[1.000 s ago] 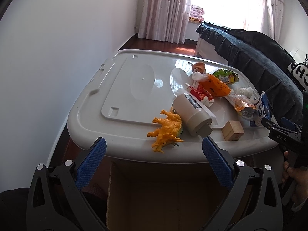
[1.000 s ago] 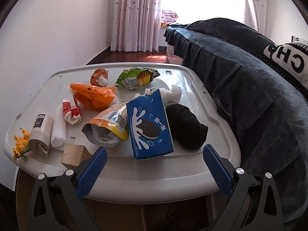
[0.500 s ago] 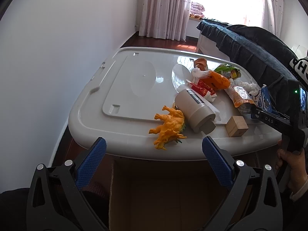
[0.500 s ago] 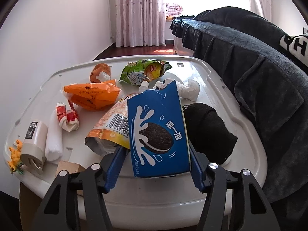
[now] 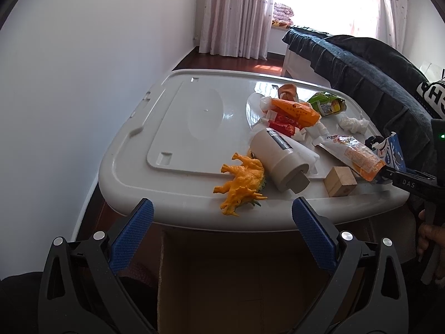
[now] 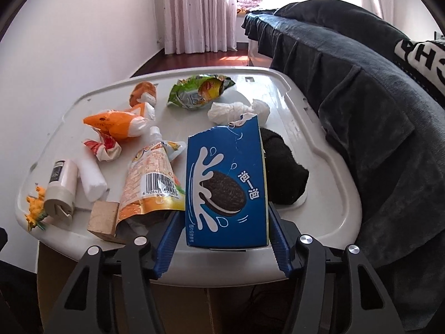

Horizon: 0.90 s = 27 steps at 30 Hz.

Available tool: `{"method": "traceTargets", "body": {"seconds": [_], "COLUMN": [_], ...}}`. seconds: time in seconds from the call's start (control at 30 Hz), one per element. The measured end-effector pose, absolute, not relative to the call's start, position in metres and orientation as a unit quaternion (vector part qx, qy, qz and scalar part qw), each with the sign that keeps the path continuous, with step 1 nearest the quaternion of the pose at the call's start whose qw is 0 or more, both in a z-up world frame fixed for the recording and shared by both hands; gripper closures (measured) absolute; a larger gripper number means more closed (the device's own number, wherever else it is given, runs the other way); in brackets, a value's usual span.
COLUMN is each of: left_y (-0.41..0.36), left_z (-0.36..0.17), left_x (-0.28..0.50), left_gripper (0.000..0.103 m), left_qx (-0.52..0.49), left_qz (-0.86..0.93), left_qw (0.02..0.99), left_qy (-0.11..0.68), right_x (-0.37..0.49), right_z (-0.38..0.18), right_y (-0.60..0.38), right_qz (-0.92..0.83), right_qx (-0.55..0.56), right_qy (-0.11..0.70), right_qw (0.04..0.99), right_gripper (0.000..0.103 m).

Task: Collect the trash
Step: 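Lift the blue Oreo box off the table with the right gripper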

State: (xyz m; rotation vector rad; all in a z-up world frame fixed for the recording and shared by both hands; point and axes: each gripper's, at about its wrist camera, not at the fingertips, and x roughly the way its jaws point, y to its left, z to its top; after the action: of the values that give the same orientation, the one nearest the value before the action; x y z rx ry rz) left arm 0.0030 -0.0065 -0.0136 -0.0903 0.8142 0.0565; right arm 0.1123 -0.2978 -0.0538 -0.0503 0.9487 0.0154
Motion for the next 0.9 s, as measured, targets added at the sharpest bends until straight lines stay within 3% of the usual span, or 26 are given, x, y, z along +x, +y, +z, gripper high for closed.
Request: {"method": "traceTargets", "body": {"seconds": [0.23,0.47,0.7,0.9], "left_y": [-0.005,-0.01,-0.014,-0.019], "left_z": [-0.015,-0.015,-0.017,-0.013], "left_x": [0.003,0.004,0.003,-0.004], "left_gripper": [0.006,0.006,0.006,0.006], "left_qx": [-0.048,-0.042,-0.034,-0.036], "left_qz": [0.028,0.025,0.025,0.004], "left_qw": [0.915,0.917,0.917,0.923], "left_qy": [0.398,0.395,0.396,0.383], "right_x": [0.1,0.096,0.115,0.122], "right_z": [-0.056,-0.055,-0.061,-0.062], "right_y": [-0.293,-0.303,-0.309,-0.318], "right_qz": [0.018,0.024,-0.022,-0.029], "right_qx": [-0.046,-0.017,0.012,0.044], "right_qy": [0.456,0.452,0.444,0.437], "right_qw": [0.888,0.892,0.896,0.898], "right_gripper": [0.043,0.048,0.043,0.054]}}
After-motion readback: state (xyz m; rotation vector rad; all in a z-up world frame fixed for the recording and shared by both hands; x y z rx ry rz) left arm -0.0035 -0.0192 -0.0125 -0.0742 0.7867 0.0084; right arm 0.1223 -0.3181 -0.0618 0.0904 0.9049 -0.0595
